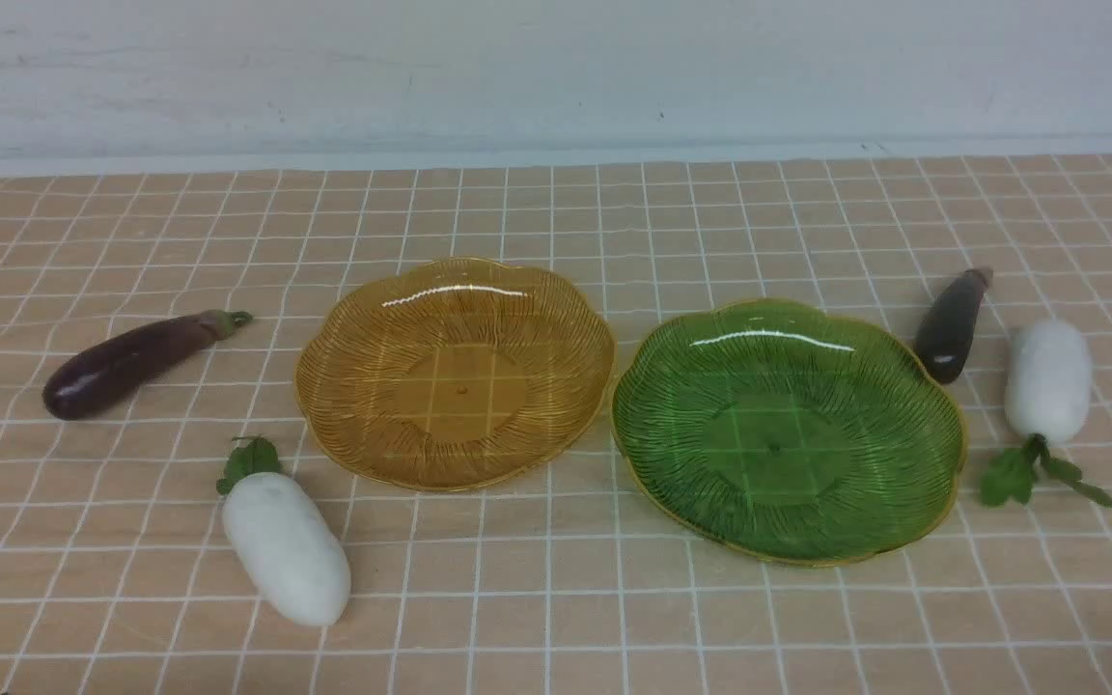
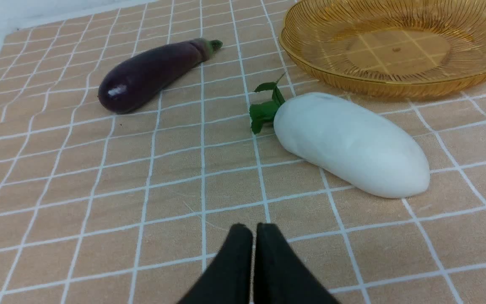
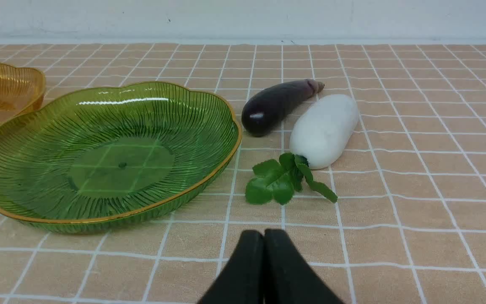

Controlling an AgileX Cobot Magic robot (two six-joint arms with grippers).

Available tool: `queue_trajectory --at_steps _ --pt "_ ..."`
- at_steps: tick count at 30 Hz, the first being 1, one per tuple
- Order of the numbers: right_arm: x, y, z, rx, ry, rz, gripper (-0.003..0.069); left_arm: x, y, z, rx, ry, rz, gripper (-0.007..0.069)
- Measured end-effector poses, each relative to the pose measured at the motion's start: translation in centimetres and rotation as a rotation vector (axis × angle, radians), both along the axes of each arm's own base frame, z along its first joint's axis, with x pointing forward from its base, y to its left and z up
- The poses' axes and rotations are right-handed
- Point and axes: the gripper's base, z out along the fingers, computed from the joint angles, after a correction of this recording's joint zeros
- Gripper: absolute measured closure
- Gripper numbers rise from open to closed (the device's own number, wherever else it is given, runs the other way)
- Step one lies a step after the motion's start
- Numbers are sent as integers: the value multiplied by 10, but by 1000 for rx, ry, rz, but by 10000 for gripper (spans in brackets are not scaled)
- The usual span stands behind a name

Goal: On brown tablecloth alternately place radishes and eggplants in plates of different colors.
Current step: 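Pick up the eggplant and place it in the yellow plate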

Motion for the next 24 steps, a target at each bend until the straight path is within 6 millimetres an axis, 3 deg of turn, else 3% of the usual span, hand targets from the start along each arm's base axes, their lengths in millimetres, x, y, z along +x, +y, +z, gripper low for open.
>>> queue_trajectory --at_steps 14,19,21,24 --pt "0 0 0 0 0 0 674 0 0 0 0 0 0 627" --pt "0 0 0 0 0 0 674 1 2 2 93 -26 -5 627" --pt "0 0 0 0 0 0 674 2 1 7 41 -81 2 627" --pt "0 0 0 0 0 0 674 4 0 19 -193 -206 35 627"
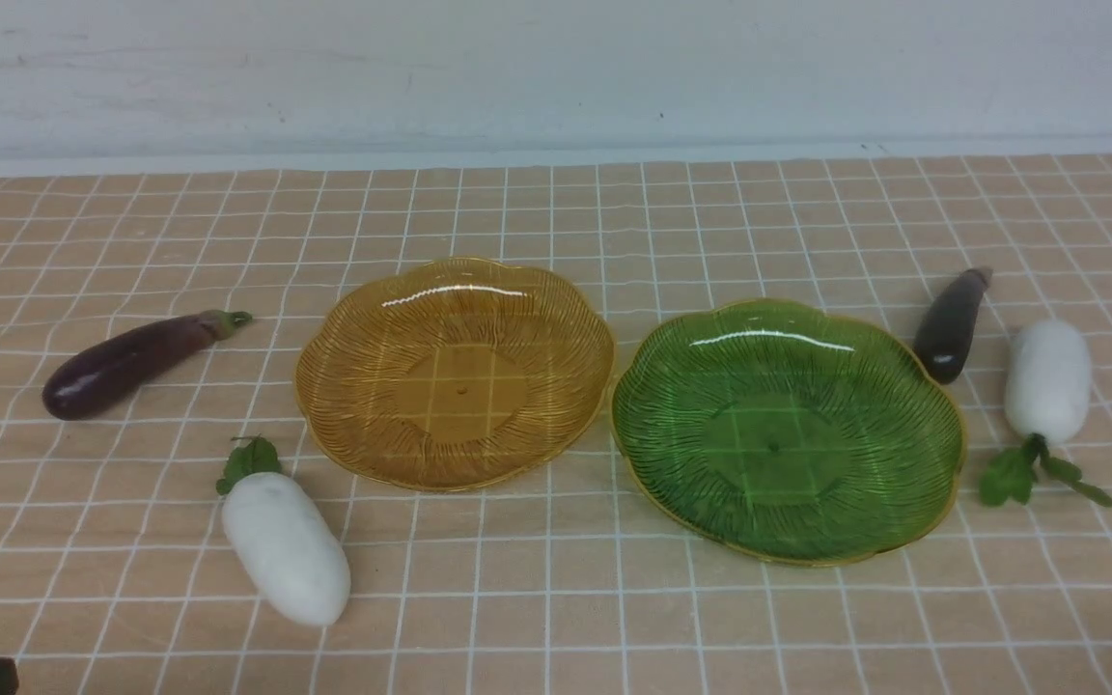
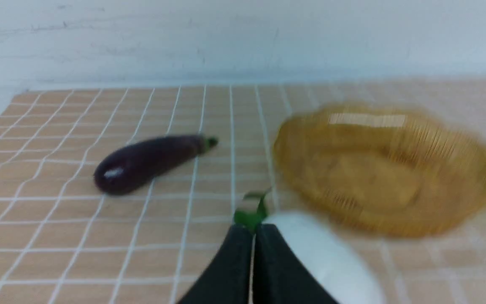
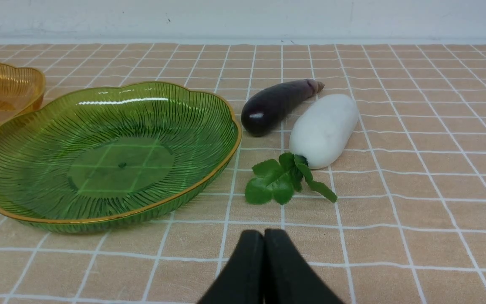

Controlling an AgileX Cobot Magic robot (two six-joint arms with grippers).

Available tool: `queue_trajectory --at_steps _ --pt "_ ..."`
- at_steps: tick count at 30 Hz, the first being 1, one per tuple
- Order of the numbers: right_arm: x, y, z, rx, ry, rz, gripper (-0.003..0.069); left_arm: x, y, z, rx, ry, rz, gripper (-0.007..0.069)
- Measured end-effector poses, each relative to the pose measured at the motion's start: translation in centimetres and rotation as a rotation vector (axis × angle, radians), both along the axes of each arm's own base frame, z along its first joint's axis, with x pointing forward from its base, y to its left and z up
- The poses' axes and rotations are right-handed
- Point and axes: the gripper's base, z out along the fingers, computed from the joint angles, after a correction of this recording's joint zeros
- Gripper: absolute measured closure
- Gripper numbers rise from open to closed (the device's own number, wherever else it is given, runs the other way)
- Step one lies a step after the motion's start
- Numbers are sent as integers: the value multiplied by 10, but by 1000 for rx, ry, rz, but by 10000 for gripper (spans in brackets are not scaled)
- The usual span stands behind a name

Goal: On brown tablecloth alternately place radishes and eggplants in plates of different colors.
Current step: 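Pick up the eggplant and place it in the yellow plate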

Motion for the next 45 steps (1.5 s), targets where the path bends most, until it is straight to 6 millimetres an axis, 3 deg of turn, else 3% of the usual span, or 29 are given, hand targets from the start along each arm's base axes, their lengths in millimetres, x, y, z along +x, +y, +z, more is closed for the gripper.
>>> queue_trajectory --at_steps 4,8,10,13,15,17,19,21,23,27,34,38,42,45 --pt "0 0 0 0 0 0 674 0 5 20 -377 -211 49 627" --pt "0 1 1 68 -11 0 674 -3 13 30 -567 -339 97 627" --pt "1 3 5 202 -42 -3 674 -6 21 38 -649 -453 140 627" --pt "2 4 18 610 -148 -29 674 -12 22 62 -697 -530 116 627" --pt "2 3 22 804 -181 -46 674 -20 15 100 -655 -537 41 627" --pt "2 2 24 899 -200 -58 674 -14 6 130 -549 -410 -14 627" --pt "2 1 26 923 -214 -63 674 3 -6 155 -411 -195 -72 628" --pt "2 1 26 929 -224 -66 674 29 -13 161 -307 25 -107 627" --pt "2 0 27 940 -227 -68 674 54 -19 159 -222 262 -143 627" --pt "-1 11 27 875 -90 7 674 136 -24 147 -80 760 -202 627" --pt "-11 36 85 508 198 282 674 255 -27 158 19 901 -255 627" --pt "0 45 107 306 459 422 674 313 -19 144 16 1024 -262 627" --pt "13 48 113 212 557 494 674 358 28 137 -50 1053 -152 627" --pt "14 48 113 203 563 496 674 364 64 134 -50 1050 -65 627"
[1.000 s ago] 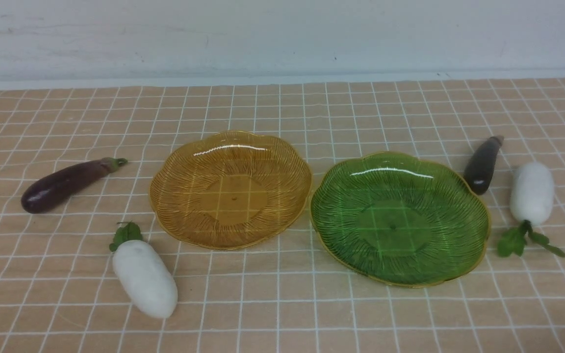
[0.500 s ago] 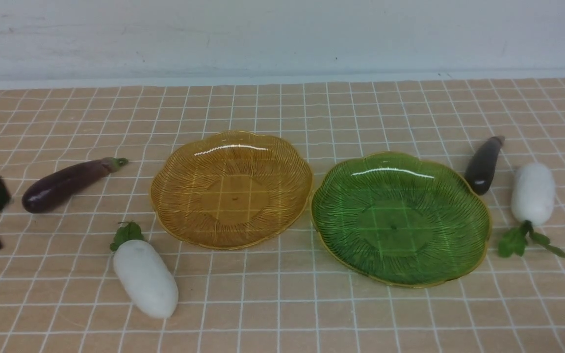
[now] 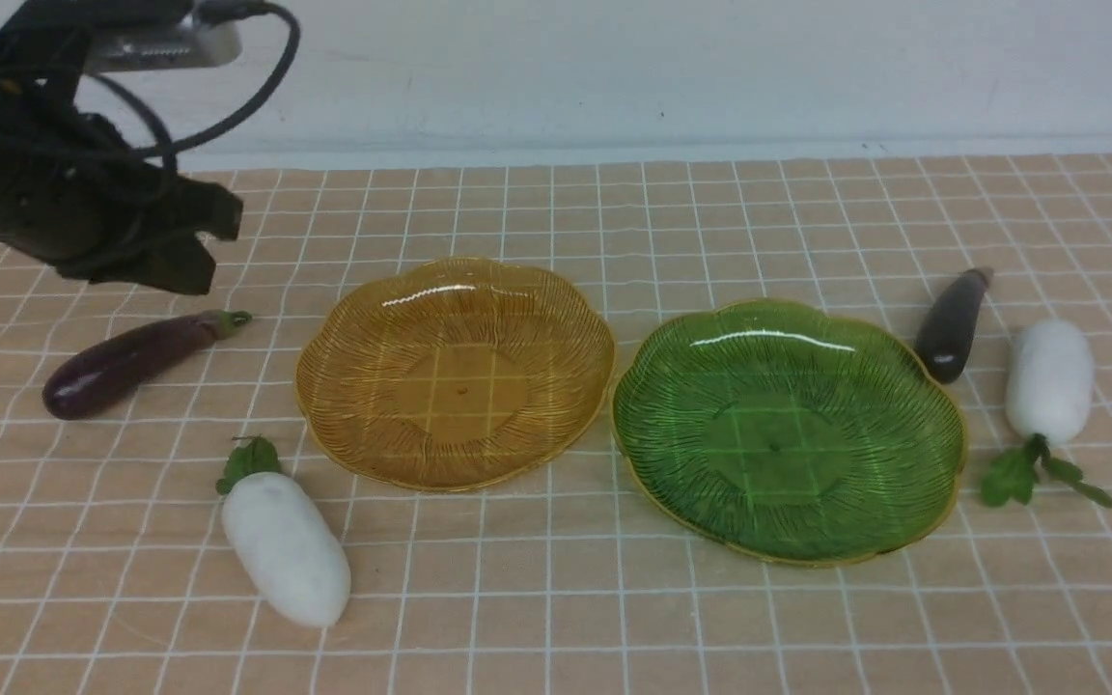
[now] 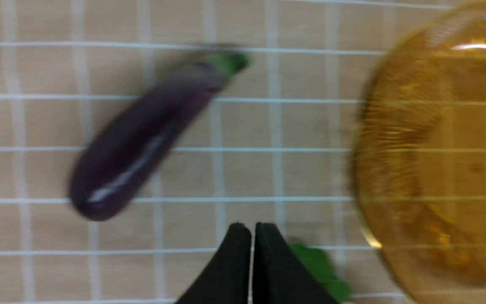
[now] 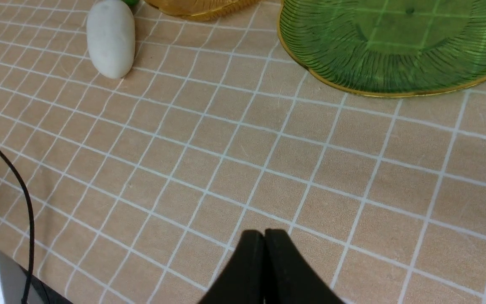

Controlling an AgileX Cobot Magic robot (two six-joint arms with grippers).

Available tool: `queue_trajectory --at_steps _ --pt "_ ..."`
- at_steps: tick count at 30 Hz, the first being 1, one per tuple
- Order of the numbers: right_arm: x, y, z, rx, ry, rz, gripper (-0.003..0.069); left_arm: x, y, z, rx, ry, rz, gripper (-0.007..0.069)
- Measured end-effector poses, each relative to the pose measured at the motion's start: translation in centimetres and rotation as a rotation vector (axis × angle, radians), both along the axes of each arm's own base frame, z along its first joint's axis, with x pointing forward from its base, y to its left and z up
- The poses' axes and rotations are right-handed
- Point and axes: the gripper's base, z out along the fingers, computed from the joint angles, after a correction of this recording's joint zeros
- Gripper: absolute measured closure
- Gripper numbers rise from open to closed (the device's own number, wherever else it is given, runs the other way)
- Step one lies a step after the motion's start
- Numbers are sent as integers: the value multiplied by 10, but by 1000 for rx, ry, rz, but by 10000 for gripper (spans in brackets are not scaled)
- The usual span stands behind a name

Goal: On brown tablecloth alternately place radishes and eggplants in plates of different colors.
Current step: 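Pick up the eggplant and place it in the yellow plate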

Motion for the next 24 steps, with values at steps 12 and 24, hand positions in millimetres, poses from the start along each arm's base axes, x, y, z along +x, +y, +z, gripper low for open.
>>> queue_trajectory --at_steps 12,24 --pt "1 0 1 3 -14 -9 674 2 24 -10 103 10 -70 621" --pt "1 0 1 35 19 -40 674 41 35 -94 166 53 -223 141"
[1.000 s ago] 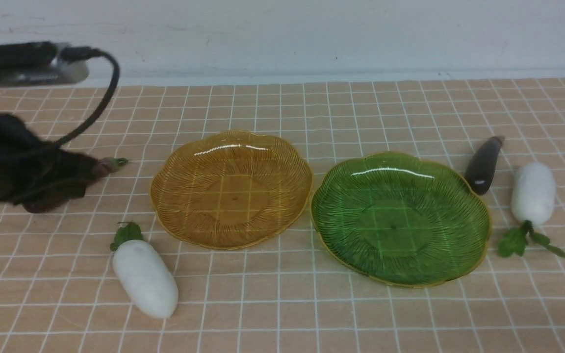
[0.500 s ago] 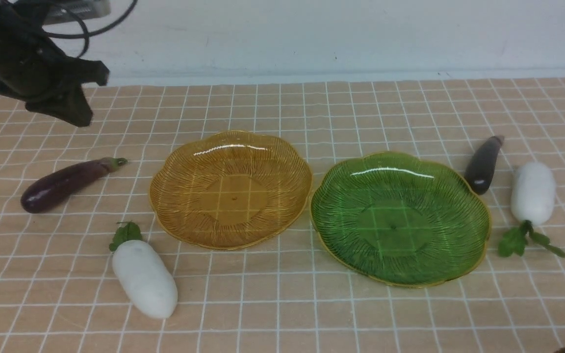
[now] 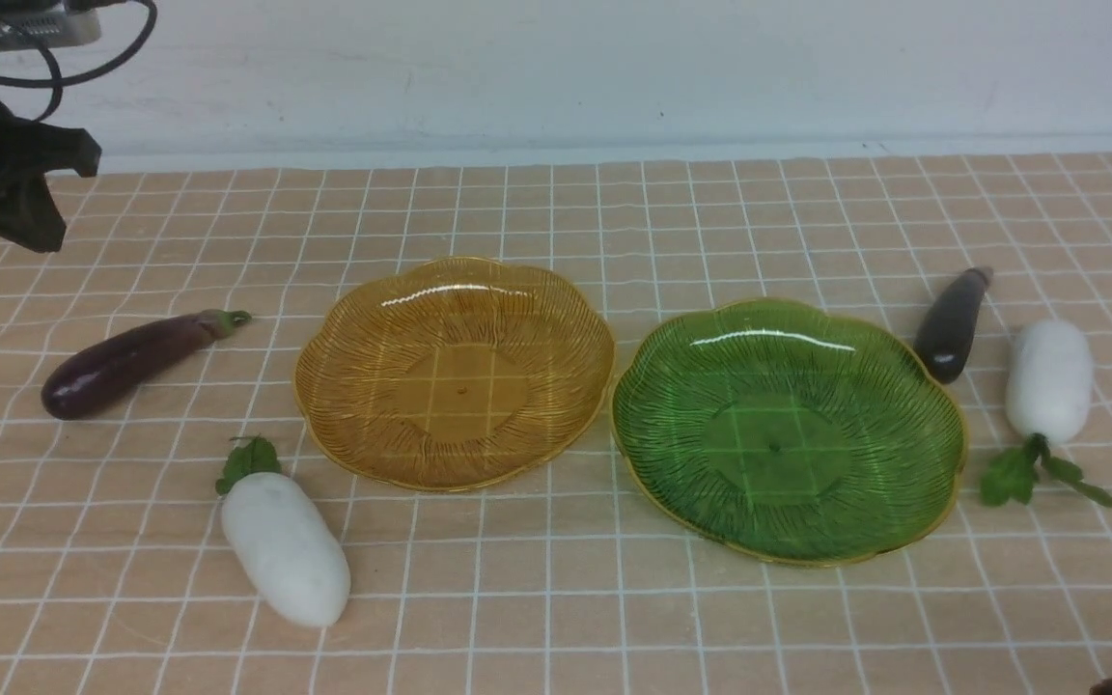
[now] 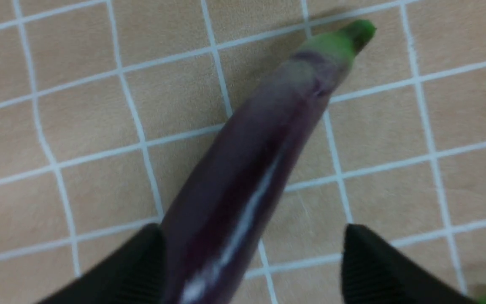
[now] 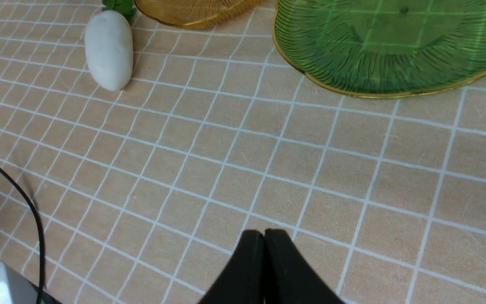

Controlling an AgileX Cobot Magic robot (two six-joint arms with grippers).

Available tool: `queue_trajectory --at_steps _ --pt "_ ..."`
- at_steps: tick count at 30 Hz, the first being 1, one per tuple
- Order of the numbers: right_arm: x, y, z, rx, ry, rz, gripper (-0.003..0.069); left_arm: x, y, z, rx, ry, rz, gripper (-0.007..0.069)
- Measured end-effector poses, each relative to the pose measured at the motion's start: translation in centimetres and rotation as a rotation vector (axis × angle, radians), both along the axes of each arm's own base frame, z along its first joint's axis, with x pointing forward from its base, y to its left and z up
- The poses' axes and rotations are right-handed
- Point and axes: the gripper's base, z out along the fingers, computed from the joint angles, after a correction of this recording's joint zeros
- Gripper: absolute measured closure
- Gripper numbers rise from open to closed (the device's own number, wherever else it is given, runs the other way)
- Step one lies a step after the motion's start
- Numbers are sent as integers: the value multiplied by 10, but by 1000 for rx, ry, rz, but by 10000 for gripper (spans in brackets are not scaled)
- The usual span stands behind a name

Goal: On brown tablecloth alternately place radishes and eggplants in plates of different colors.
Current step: 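Pick up the eggplant and place it in the yellow plate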

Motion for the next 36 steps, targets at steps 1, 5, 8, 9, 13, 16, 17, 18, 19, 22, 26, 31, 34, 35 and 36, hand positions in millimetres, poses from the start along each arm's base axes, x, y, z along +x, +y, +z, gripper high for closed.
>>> queue_trajectory --at_steps 1,5,8,9,13,16,17,18,19,22,26,31,34,35,36 --pt "0 0 0 5 5 -5 674 2 1 -6 3 2 -6 99" --pt "0 0 0 24 22 -25 674 14 4 -33 25 -17 -35 -46" --pt "0 0 0 29 27 -31 674 20 6 -51 34 -18 -48 -59" --pt "0 0 0 29 27 -31 674 21 6 -58 31 -7 -49 -59" --pt "0 0 0 29 27 -31 674 22 7 -76 12 36 5 24" --pt "0 0 0 32 28 -30 674 21 8 -71 -11 53 102 271" --pt "0 0 0 32 28 -30 674 20 8 -66 -13 60 123 326" --pt "0 0 0 32 28 -31 674 20 7 -55 -20 55 148 332" --pt "0 0 0 32 28 -31 674 20 4 -37 -25 37 163 333" --pt "0 0 0 32 28 -31 674 17 -22 12 -94 -14 109 335" --pt "1 0 1 34 17 -39 674 10 -92 51 -228 -61 -127 335" --pt "7 -3 2 49 14 -98 674 6 -181 40 -241 -17 -345 331" --pt "24 -11 14 -19 15 -188 674 4 -217 13 -148 56 -403 278" --pt "33 -14 20 -52 31 -221 674 4 -225 4 -125 82 -389 253" --pt "41 -18 27 -89 31 -250 674 4 -229 -4 -101 103 -368 215"
